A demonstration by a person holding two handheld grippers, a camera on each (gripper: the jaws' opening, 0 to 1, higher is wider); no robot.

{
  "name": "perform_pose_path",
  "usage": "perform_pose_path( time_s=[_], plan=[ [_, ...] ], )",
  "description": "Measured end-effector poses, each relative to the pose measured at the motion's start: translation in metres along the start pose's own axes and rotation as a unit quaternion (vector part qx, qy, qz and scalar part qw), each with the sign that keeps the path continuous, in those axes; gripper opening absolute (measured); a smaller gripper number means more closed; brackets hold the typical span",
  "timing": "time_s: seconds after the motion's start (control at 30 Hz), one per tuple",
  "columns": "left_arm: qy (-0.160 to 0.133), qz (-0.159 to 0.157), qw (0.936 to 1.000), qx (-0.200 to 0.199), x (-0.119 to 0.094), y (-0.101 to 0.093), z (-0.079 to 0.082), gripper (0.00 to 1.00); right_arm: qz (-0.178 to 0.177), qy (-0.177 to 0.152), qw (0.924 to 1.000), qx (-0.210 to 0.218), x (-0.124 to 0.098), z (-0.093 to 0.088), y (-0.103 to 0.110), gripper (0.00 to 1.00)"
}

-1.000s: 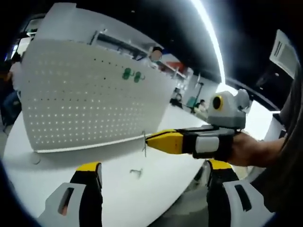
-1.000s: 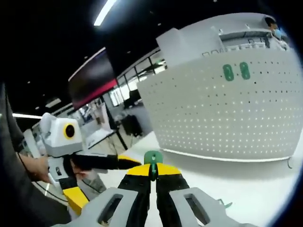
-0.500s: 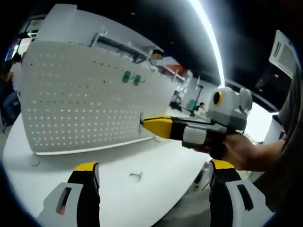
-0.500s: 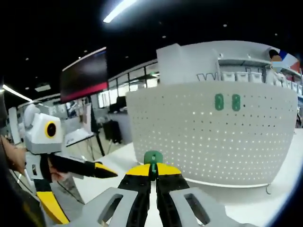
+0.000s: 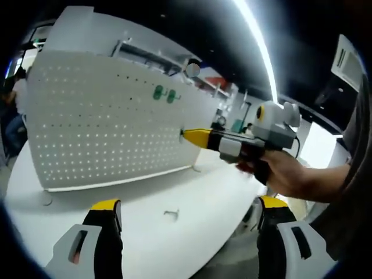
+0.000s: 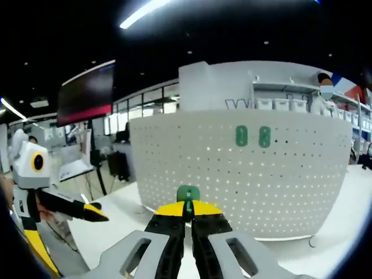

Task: Insert the hook assembly into the mounting plate slot until the hook locks in place.

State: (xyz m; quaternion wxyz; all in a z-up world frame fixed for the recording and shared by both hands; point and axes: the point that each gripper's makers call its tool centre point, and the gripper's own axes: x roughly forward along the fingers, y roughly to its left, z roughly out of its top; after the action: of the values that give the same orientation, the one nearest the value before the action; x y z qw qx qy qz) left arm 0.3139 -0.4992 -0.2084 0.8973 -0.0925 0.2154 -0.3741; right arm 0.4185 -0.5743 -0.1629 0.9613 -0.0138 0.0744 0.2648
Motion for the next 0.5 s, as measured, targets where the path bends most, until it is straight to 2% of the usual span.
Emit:
perform_pose_path(
  time_s=[0.23, 0.5],
  plan=[
    [-0.001, 0.002, 1.0, 0.0, 0.001, 0.002, 0.001, 0.97, -0.032, -0.014, 0.9993, -0.009, 0.008, 0.007, -0.025, 0.0],
    [0.005, 0.006, 0.9999, -0.005, 0.001, 0.007, -0.002, 0.97, -0.072, -0.037, 0.9966, -0.013, 0.015, 0.025, -0.062, 0.0]
  ],
)
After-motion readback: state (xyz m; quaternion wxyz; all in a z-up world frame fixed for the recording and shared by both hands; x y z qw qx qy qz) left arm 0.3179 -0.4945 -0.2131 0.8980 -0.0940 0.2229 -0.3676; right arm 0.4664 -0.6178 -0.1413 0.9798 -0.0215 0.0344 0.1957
